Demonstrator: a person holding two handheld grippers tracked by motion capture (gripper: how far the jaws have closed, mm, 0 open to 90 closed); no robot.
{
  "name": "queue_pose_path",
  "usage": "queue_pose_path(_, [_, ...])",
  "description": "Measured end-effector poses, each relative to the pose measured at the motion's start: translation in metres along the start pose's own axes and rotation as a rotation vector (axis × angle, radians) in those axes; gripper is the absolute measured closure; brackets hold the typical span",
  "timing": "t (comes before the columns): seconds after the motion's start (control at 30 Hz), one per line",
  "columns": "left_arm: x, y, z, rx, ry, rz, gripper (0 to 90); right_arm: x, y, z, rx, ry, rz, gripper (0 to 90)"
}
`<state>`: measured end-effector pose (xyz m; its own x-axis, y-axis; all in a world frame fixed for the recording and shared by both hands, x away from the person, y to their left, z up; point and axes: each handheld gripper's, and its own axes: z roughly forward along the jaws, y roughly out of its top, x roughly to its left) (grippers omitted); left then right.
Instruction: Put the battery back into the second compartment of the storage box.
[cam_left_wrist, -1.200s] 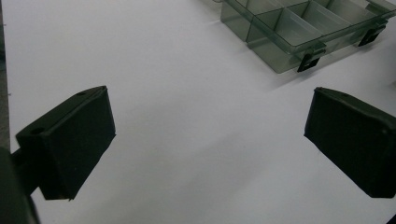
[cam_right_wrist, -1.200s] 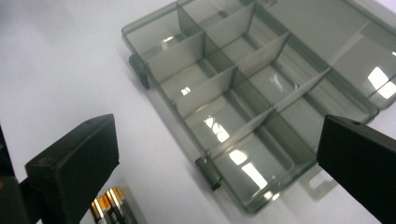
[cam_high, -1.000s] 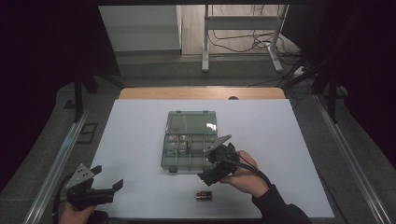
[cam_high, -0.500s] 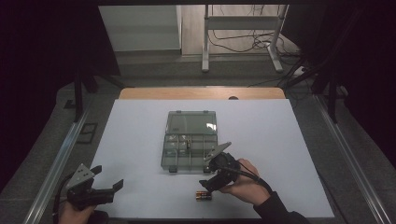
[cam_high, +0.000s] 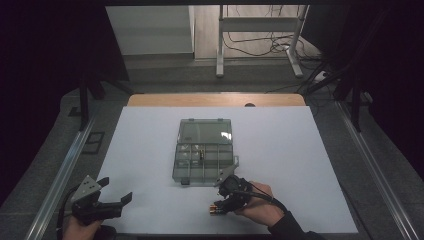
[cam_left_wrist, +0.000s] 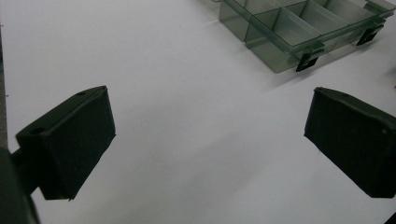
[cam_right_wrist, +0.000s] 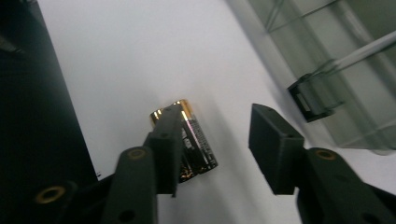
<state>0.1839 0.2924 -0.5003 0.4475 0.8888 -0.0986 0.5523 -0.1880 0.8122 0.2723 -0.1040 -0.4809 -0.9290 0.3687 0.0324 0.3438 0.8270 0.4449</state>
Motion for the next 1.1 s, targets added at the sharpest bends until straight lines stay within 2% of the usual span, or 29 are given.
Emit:
queue_pose_path(0.17, [0.0, 0.0, 0.0, 0.0, -0.001, 0.0, 2.2, -0.002, -0.001, 0.007, 0.018, 0.025, 0.004, 64.7])
queue_pose_path(0.43, [0.0, 0.0, 0.0, 0.0, -0.003, 0.001, 2.2, -0.001, -0.002, 0.016, 0.045, 0.027, -0.019, 67.0])
queue_pose_path(0.63, [0.0, 0.0, 0.0, 0.002, -0.004, 0.002, 2.2, -0.001, -0.001, 0.023, 0.061, -0.002, -0.058, 72.5])
queue_pose_path(0.67, [0.0, 0.0, 0.0, 0.002, -0.005, 0.002, 2.2, -0.001, -0.001, 0.026, 0.069, -0.016, -0.079, 76.4])
queue_pose_path(0.73, [0.0, 0.0, 0.0, 0.002, -0.005, 0.003, 2.2, 0.0, -0.001, 0.027, 0.07, -0.017, -0.083, 77.3])
queue_pose_path(0.97, [0.0, 0.0, 0.0, 0.003, -0.006, 0.003, 2.3, 0.0, 0.001, 0.024, 0.067, -0.03, -0.071, 77.7])
queue_pose_path(1.1, [0.0, 0.0, 0.001, 0.005, -0.006, 0.002, 2.3, -0.005, 0.001, 0.011, 0.014, -0.034, -0.037, 77.7])
